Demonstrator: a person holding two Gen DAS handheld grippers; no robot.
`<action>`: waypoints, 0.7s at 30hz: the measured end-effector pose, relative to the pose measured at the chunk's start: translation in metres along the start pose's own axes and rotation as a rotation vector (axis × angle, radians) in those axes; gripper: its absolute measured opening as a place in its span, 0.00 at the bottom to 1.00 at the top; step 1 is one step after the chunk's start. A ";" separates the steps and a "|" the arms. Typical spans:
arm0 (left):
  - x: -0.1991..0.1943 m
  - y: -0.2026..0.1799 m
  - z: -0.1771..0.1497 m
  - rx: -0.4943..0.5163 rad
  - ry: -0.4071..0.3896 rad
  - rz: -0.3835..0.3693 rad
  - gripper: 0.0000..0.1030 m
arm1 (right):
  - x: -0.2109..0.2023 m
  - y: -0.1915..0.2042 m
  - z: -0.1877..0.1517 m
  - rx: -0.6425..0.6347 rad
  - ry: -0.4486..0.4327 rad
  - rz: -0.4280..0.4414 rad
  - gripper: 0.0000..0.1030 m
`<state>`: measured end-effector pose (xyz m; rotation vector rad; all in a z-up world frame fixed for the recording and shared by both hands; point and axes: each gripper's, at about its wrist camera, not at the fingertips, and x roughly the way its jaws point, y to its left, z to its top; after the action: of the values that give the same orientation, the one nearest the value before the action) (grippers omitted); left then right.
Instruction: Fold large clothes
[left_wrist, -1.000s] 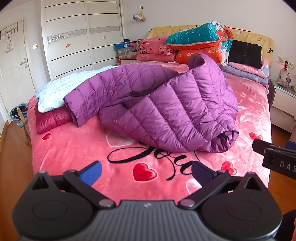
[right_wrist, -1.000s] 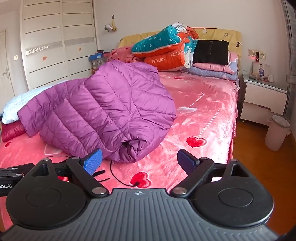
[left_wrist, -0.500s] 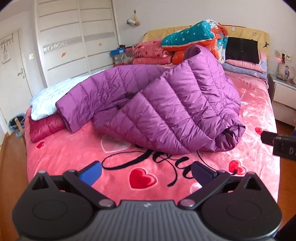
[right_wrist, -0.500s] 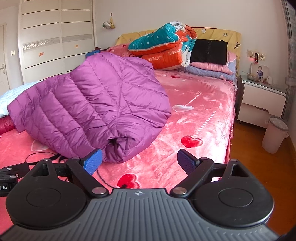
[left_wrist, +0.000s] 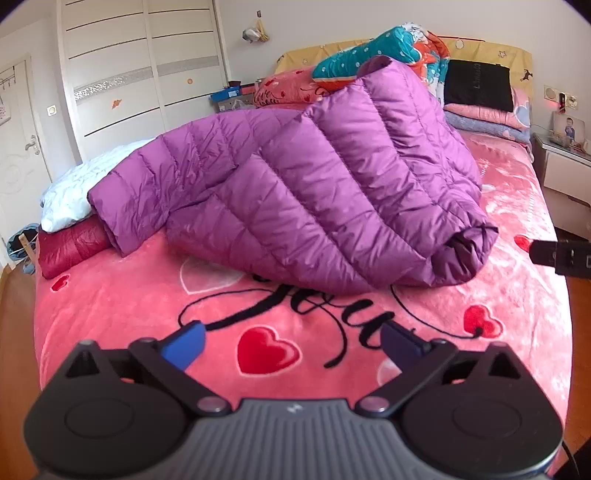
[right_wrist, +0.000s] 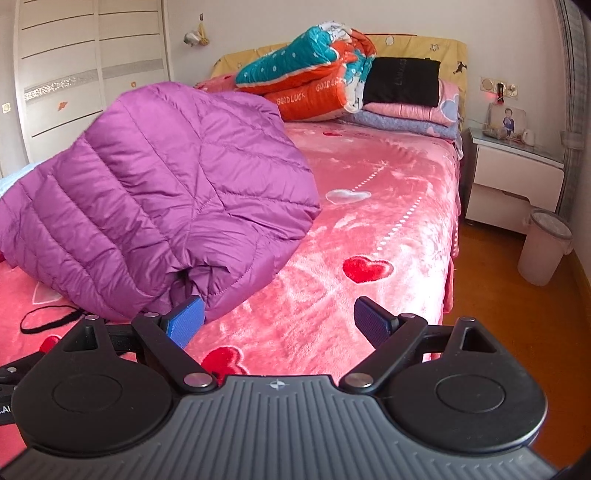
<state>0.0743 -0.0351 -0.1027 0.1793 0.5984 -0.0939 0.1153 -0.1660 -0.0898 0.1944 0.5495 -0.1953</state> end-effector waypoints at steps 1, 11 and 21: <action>0.001 0.001 0.002 0.000 -0.005 -0.004 0.93 | 0.004 -0.001 -0.001 0.000 0.002 0.001 1.00; 0.013 0.031 0.044 0.026 -0.143 -0.057 0.85 | 0.034 -0.010 -0.005 0.012 0.054 0.017 1.00; 0.063 0.060 0.079 0.176 -0.151 -0.126 0.73 | 0.056 -0.019 -0.008 0.045 0.123 0.043 1.00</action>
<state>0.1776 0.0060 -0.0660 0.3024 0.4499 -0.2798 0.1535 -0.1893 -0.1288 0.2630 0.6625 -0.1546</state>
